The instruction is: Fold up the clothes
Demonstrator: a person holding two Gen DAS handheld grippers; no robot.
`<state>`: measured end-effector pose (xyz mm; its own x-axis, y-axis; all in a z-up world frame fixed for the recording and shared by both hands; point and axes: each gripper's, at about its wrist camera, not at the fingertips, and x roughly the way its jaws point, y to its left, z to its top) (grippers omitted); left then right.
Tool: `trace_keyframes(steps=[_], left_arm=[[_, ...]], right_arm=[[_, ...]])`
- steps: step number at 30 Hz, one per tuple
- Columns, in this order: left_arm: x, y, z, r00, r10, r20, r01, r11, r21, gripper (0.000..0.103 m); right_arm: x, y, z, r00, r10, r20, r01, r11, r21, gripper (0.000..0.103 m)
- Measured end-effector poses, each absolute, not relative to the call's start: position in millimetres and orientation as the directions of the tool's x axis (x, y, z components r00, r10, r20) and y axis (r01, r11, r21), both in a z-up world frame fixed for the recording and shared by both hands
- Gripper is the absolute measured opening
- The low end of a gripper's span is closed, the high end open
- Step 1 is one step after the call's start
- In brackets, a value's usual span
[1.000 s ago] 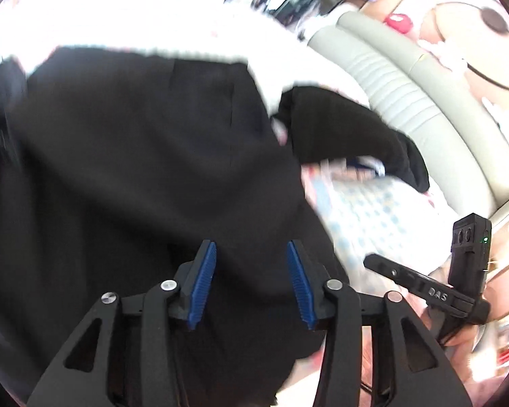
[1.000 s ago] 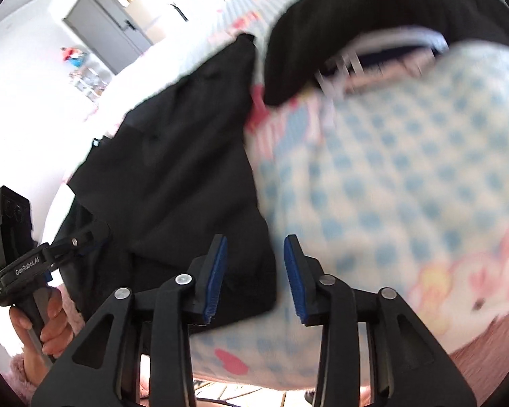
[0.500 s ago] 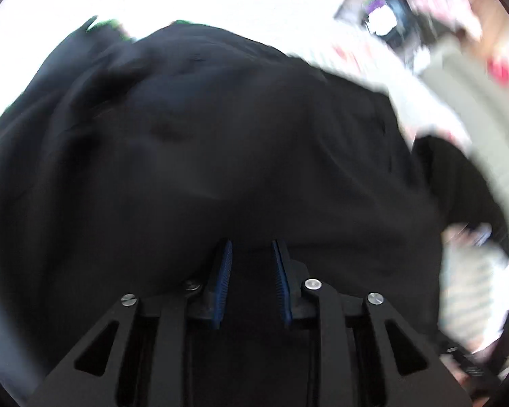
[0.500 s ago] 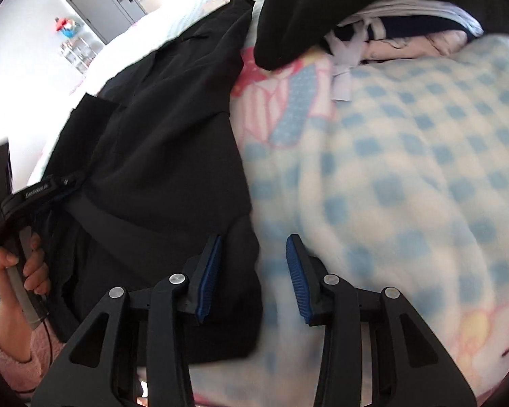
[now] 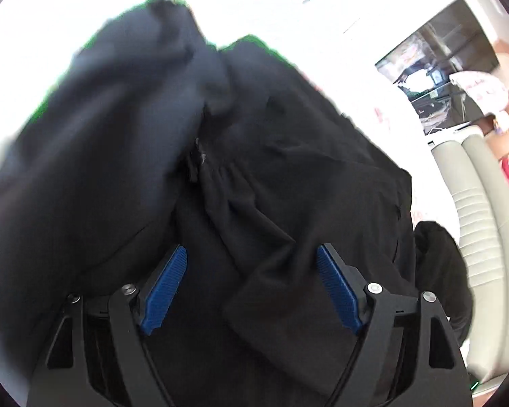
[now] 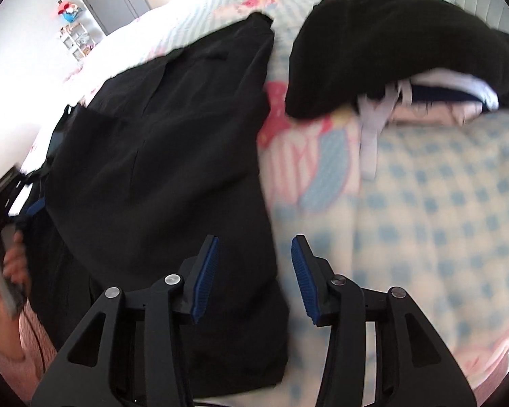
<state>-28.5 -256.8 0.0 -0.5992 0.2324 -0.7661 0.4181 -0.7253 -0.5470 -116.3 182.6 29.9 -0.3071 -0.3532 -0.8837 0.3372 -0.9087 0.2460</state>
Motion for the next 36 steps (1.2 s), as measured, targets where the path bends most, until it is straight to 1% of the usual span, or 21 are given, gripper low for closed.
trace_keyframes(steps=[3,5,6,7,8,9,11,14,16,18,20,21,22,23,24,25,28,29,30,32,36], left_arm=[[-38.9,-271.0,-8.2,-0.641,0.178,-0.747,0.445,-0.706,-0.550,0.080],[-45.9,-268.7,-13.9,-0.651,0.044,-0.758,0.505,-0.721,-0.475,0.060],[-52.3,-258.9,-16.1,-0.627,0.005,-0.779,0.512,-0.752,-0.416,0.046],[-55.8,-252.7,-14.9,-0.601,0.001,-0.799,0.500,-0.780,-0.377,0.028],[-51.1,-250.3,-7.3,-0.615,0.007,-0.788,0.481,-0.789,-0.382,0.020],[-40.2,-250.7,5.2,-0.658,0.011,-0.753,0.458,-0.788,-0.412,0.015],[-14.7,-254.6,34.4,-0.719,-0.008,-0.695,0.432,-0.788,-0.438,0.010],[18.6,-268.8,74.6,-0.770,-0.090,-0.632,0.434,-0.799,-0.415,0.010],[36.4,-292.8,87.5,-0.778,-0.144,-0.611,0.455,-0.800,-0.391,0.010],[33.9,-298.9,82.3,-0.735,-0.193,-0.650,0.499,-0.803,-0.326,0.011],[23.4,-314.3,59.2,-0.634,-0.144,-0.760,0.540,-0.786,-0.302,0.015],[22.8,-321.2,50.6,-0.594,-0.122,-0.795,0.569,-0.763,-0.307,0.023],[23.5,-327.6,43.1,-0.559,-0.102,-0.823,0.600,-0.735,-0.316,0.038],[33.7,-329.0,45.7,-0.567,-0.136,-0.813,0.636,-0.699,-0.327,0.045],[44.1,-320.4,53.6,-0.589,-0.207,-0.781,0.670,-0.666,-0.329,0.055],[51.2,-303.1,60.2,-0.611,-0.229,-0.758,0.656,-0.683,-0.323,0.058],[70.3,-245.7,78.5,-0.678,-0.240,-0.694,0.569,-0.770,-0.289,0.059],[76.7,-226.6,84.6,-0.700,-0.241,-0.672,0.539,-0.796,-0.275,0.059],[65.5,-197.7,82.3,-0.703,-0.168,-0.691,0.458,-0.850,-0.259,0.059],[38.6,-147.2,69.2,-0.691,0.050,-0.721,0.250,-0.919,-0.303,0.059],[-7.4,-57.3,56.3,-0.595,0.285,-0.752,-0.047,-0.946,-0.322,0.059]], right_arm=[[-86.3,200.9,18.0,-0.266,-0.356,-0.896,0.298,-0.914,0.275,0.046],[-81.7,208.4,17.4,-0.257,-0.371,-0.893,0.274,-0.914,0.300,0.046],[-81.6,210.0,20.1,-0.263,-0.370,-0.891,0.270,-0.915,0.300,0.046],[-82.4,209.0,23.6,-0.273,-0.359,-0.893,0.271,-0.919,0.286,0.046],[-83.4,207.3,27.3,-0.286,-0.344,-0.894,0.274,-0.924,0.268,0.046],[-84.5,204.2,29.7,-0.294,-0.332,-0.896,0.283,-0.926,0.250,0.046],[-86.2,198.6,32.7,-0.304,-0.315,-0.899,0.297,-0.928,0.224,0.046],[-85.1,197.9,34.2,-0.301,-0.315,-0.900,0.298,-0.928,0.225,0.046],[-82.6,198.3,33.4,-0.299,-0.311,-0.902,0.301,-0.928,0.221,0.046],[-76.8,205.2,33.4,-0.295,-0.316,-0.902,0.296,-0.928,0.228,0.046],[-71.9,212.0,34.3,-0.295,-0.337,-0.894,0.280,-0.925,0.257,0.046],[-69.7,214.9,34.8,-0.295,-0.343,-0.892,0.276,-0.924,0.264,0.046],[-67.1,218.8,35.4,-0.296,-0.342,-0.892,0.273,-0.925,0.264,0.047],[-66.2,221.3,35.5,-0.297,-0.340,-0.892,0.271,-0.926,0.262,0.047],[-66.7,223.4,36.2,-0.300,-0.338,-0.892,0.266,-0.928,0.262,0.047],[-67.6,225.5,37.0,-0.304,-0.336,-0.891,0.260,-0.930,0.261,0.047],[-63.2,235.4,36.1,-0.297,-0.333,-0.895,0.249,-0.932,0.264,0.053],[-65.1,232.7,30.2,-0.283,-0.333,-0.900,0.246,-0.932,0.268,0.053],[-67.8,228.3,23.7,-0.268,-0.333,-0.904,0.241,-0.932,0.272,0.053],[-70.3,223.5,16.9,-0.250,-0.341,-0.906,0.238,-0.929,0.284,0.053],[-74.2,224.7,41.1,-0.270,-0.398,-0.877,0.299,-0.900,0.316,0.053]])
